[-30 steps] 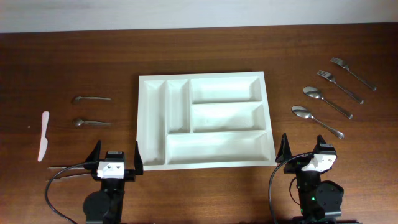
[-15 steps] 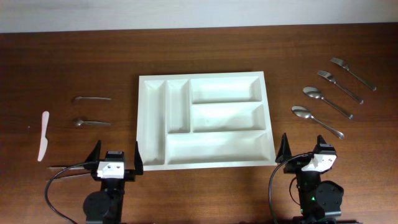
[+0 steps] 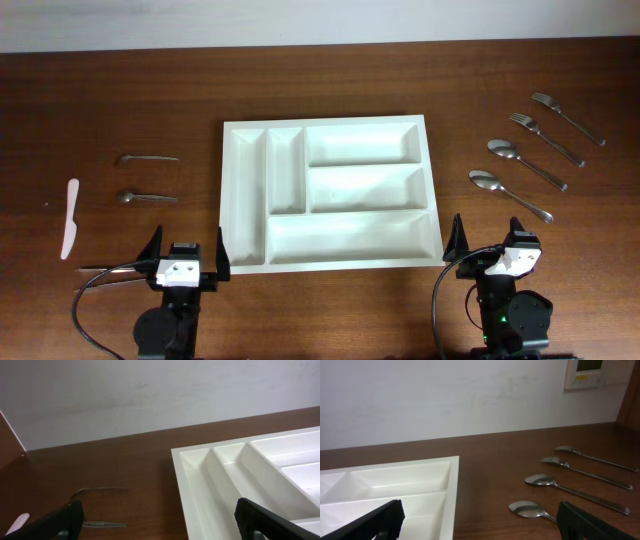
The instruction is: Pack container
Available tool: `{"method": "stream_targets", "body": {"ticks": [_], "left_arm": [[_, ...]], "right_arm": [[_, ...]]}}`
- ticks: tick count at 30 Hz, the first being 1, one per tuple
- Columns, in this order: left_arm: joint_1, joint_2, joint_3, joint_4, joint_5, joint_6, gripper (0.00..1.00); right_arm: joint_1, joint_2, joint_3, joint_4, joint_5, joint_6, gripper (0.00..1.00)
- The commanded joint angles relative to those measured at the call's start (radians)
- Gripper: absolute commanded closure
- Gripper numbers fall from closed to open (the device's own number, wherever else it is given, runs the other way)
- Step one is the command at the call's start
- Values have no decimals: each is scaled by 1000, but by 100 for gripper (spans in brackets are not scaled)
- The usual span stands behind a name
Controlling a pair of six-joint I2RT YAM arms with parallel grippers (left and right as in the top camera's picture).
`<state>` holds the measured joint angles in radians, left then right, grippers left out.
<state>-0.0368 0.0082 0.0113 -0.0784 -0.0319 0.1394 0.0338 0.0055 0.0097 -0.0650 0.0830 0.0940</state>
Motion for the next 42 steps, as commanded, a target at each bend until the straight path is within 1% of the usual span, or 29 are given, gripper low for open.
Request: {"method": "stream_targets", "body": {"ticks": [1,4,6,42], "left_arm": [[5,-1,-2,-5,11,12,1],[5,-1,-2,-5,11,12,1],[5,-1,-2,-5,11,12,1],[5,-1,-2,-5,11,12,1]], "right_arm": [[10,2,-4,-7,26,0,1],[10,2,-4,-7,27,0,2],[10,2,-4,-7,27,0,1],[10,2,-4,-7,27,0,1]]}}
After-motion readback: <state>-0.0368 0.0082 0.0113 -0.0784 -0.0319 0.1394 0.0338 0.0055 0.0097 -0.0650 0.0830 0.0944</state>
